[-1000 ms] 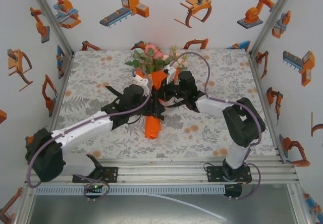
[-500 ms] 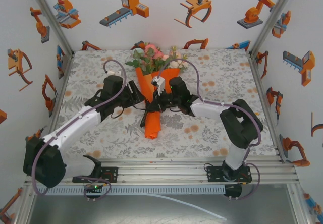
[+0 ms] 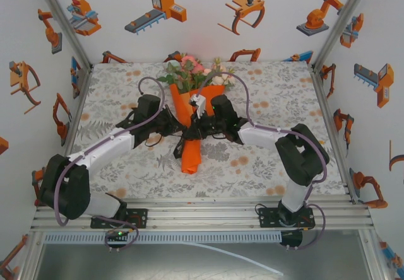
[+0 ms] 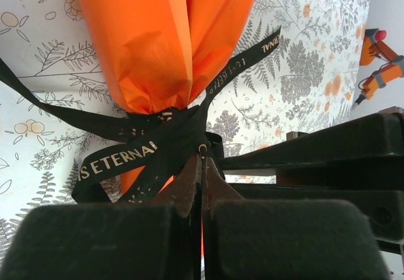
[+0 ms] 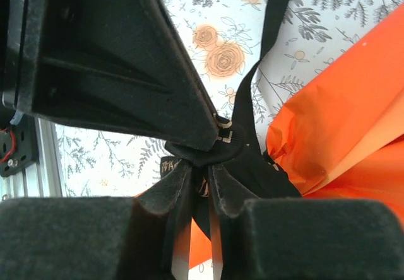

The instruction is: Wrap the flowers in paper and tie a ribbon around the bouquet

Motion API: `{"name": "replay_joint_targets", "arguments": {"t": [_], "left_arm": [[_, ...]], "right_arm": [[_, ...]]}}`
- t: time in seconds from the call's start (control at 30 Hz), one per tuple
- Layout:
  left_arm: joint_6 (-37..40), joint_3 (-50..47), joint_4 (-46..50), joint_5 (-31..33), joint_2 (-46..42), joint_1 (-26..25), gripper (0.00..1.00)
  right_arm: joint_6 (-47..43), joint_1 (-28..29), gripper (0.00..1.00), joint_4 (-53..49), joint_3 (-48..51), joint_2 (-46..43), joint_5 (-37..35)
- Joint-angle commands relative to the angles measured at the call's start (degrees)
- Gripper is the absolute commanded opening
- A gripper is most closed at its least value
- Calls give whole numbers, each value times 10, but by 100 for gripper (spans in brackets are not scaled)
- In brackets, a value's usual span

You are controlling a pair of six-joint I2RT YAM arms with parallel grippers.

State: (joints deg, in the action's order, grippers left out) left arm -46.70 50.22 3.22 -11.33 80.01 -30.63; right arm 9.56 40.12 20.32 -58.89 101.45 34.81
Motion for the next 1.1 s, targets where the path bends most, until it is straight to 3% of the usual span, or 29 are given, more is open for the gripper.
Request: {"name": "replay_joint_targets", "arguments": {"t": [0.0,0.1,0.17,0.23,0.4,0.53,0.73,1.07], "left_arm": [[0,-4,-27,-6,8,10,0],[6,3,-38,-1,24,18,0],[9,9,-42,1,35,21,0],[11,13,-51,-1,48,24,0],[18,12,-65,10,62,30,0],[26,1,-76,23,61,35,0],[40,-7,-102,24,73,38,0],[35,-15,-128,8,92,39,0]], "right_arm": [[57,5,31,21,6,-25,-67],[125,29,38,13,34,-62,-157],[183,62,38,-19,48,-96,-261],[283,109,36,-107,43,-127,-400],[406,243,29,-193,34,-150,-617],[508,263,28,-245,-16,-96,-602],[610,281,32,-437,-153,10,-654],[595,272,37,-363,-173,80,-656]]}}
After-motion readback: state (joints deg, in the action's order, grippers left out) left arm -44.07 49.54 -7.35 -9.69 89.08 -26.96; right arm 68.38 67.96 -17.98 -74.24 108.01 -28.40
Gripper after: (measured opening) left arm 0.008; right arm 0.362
